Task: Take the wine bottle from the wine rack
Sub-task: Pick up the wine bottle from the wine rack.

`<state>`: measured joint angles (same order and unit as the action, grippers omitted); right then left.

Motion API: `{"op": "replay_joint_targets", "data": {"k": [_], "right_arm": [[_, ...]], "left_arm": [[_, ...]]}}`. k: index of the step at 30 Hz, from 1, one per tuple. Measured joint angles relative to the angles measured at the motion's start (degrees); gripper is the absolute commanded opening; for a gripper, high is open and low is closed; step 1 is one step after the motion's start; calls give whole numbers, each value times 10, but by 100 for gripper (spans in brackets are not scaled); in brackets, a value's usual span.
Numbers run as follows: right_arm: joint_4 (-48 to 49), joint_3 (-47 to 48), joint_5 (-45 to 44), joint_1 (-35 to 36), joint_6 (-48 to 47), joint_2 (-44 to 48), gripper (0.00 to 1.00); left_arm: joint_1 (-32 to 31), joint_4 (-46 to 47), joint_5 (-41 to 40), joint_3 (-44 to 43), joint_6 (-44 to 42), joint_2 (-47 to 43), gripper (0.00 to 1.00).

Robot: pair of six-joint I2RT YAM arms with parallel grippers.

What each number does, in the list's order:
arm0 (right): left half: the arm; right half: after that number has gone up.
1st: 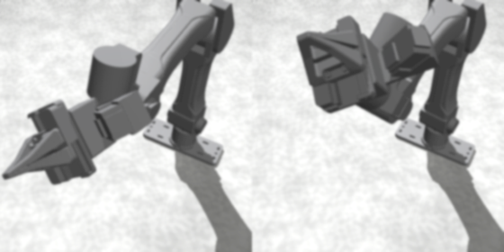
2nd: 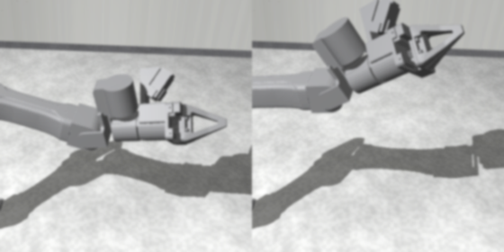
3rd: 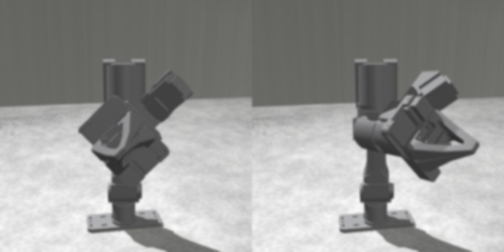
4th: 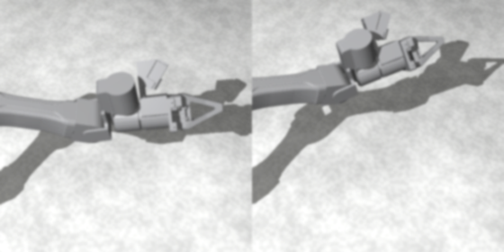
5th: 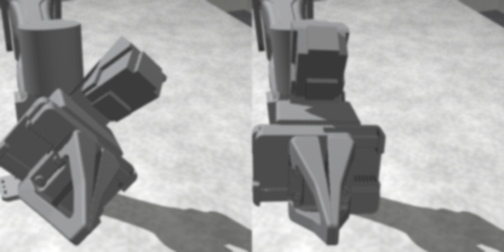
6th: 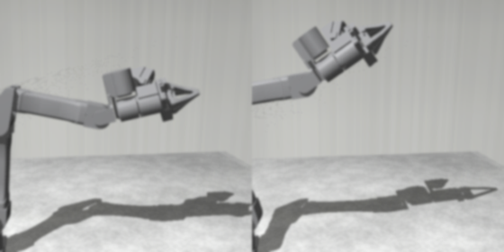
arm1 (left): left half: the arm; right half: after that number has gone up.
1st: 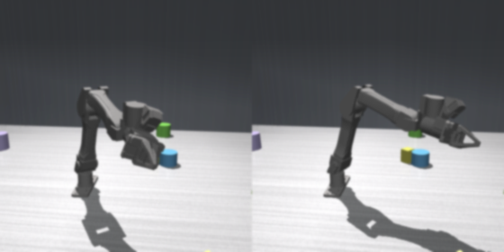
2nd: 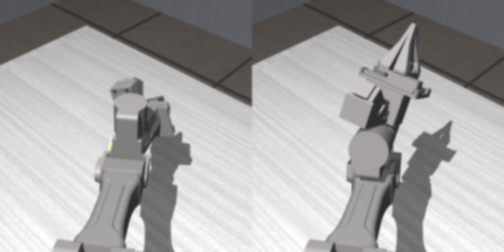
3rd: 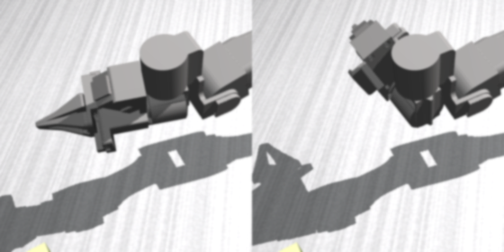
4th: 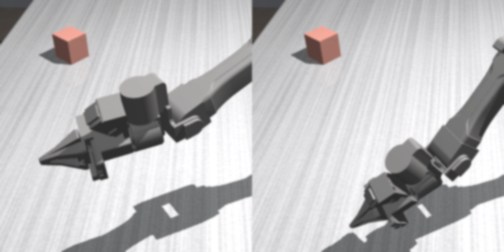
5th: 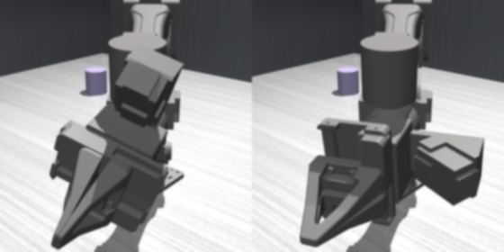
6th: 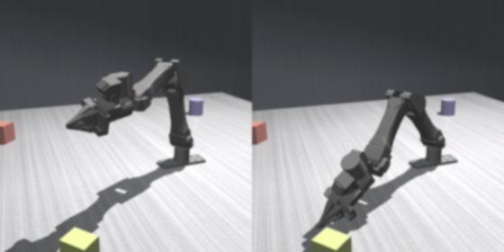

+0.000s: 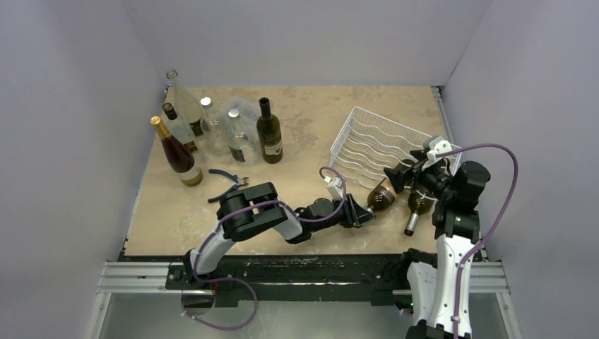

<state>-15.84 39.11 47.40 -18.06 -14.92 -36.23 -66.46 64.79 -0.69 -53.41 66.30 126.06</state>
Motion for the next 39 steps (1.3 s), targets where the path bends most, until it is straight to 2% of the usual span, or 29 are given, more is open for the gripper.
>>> {"op": "replay_joint_targets", "data": {"k": [23, 39], "right_arm": [[0, -2, -7, 0, -8, 0, 99], [0, -3, -14, 0, -10, 0, 99]], "left_arm": [[-6, 93, -13, 122, -20, -41, 0], [-12, 97, -30, 179, -31, -87, 0]]}}
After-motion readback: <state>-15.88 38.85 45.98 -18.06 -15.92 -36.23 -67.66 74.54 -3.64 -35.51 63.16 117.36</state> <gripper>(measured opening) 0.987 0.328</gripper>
